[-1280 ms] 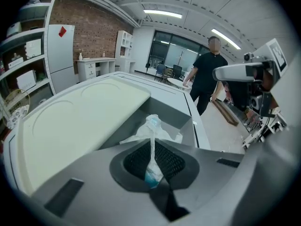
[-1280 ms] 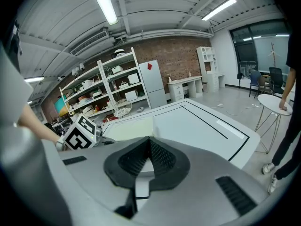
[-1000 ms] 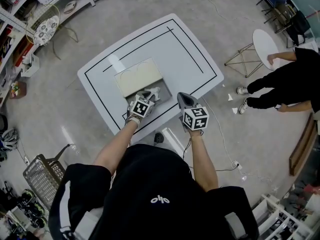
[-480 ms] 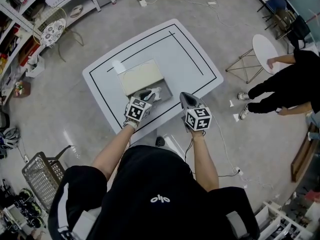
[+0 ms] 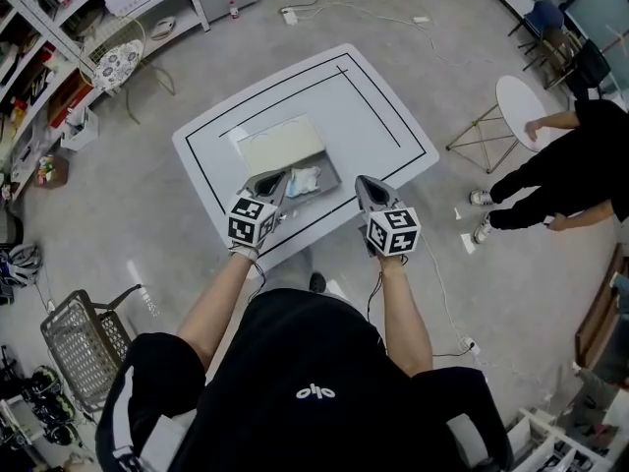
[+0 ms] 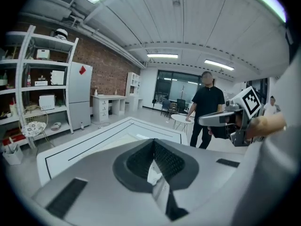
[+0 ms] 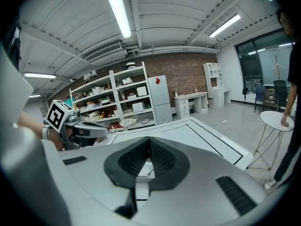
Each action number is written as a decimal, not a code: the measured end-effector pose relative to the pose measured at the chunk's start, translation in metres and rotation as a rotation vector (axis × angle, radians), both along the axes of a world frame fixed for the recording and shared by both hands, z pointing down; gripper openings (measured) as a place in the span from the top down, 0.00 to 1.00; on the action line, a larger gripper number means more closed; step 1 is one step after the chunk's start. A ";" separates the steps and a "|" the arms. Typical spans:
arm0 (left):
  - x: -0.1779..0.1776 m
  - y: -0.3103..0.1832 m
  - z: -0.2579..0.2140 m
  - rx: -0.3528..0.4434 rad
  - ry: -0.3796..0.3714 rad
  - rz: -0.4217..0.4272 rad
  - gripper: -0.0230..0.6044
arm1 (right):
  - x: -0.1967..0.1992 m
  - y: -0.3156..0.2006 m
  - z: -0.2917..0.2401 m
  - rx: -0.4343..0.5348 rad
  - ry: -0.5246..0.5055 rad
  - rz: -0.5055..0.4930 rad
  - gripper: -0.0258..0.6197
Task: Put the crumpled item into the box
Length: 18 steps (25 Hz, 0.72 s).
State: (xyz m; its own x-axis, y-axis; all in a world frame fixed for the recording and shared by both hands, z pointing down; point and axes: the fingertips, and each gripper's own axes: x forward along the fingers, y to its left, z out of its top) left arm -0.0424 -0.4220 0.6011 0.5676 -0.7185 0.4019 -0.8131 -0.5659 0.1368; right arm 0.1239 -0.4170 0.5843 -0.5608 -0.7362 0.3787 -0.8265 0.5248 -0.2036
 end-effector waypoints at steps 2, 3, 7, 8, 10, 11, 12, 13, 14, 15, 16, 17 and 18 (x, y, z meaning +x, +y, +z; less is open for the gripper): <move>-0.006 0.008 -0.016 0.034 0.012 -0.013 0.95 | -0.003 0.005 -0.007 0.016 -0.002 -0.011 0.95; -0.010 0.011 -0.023 0.049 0.017 -0.021 0.95 | -0.005 0.007 -0.011 0.024 -0.005 -0.015 0.95; -0.024 0.028 -0.046 0.103 0.023 -0.059 0.95 | -0.010 0.015 -0.024 0.054 -0.017 -0.033 0.95; -0.028 0.032 -0.050 0.112 0.025 -0.070 0.95 | -0.011 0.018 -0.027 0.060 -0.019 -0.038 0.95; -0.037 0.039 -0.057 0.126 0.025 -0.094 0.95 | -0.014 0.022 -0.032 0.071 -0.021 -0.047 0.95; -0.041 0.043 -0.059 0.130 0.023 -0.107 0.95 | -0.015 0.024 -0.033 0.075 -0.022 -0.051 0.95; -0.046 0.046 -0.060 0.134 0.021 -0.119 0.95 | -0.017 0.026 -0.034 0.079 -0.023 -0.056 0.95; -0.051 0.049 -0.061 0.138 0.019 -0.130 0.95 | -0.018 0.028 -0.035 0.082 -0.022 -0.062 0.95; -0.054 0.052 -0.062 0.142 0.017 -0.140 0.95 | -0.019 0.030 -0.036 0.085 -0.021 -0.067 0.95; -0.058 0.056 -0.064 0.146 0.016 -0.149 0.95 | -0.020 0.032 -0.037 0.088 -0.021 -0.070 0.95; -0.061 0.059 -0.066 0.149 0.015 -0.155 0.95 | -0.021 0.033 -0.038 0.090 -0.022 -0.073 0.95; -0.064 0.062 -0.067 0.153 0.014 -0.161 0.95 | -0.022 0.035 -0.039 0.092 -0.023 -0.076 0.95; -0.067 0.064 -0.069 0.155 0.013 -0.166 0.95 | -0.023 0.037 -0.039 0.094 -0.024 -0.079 0.95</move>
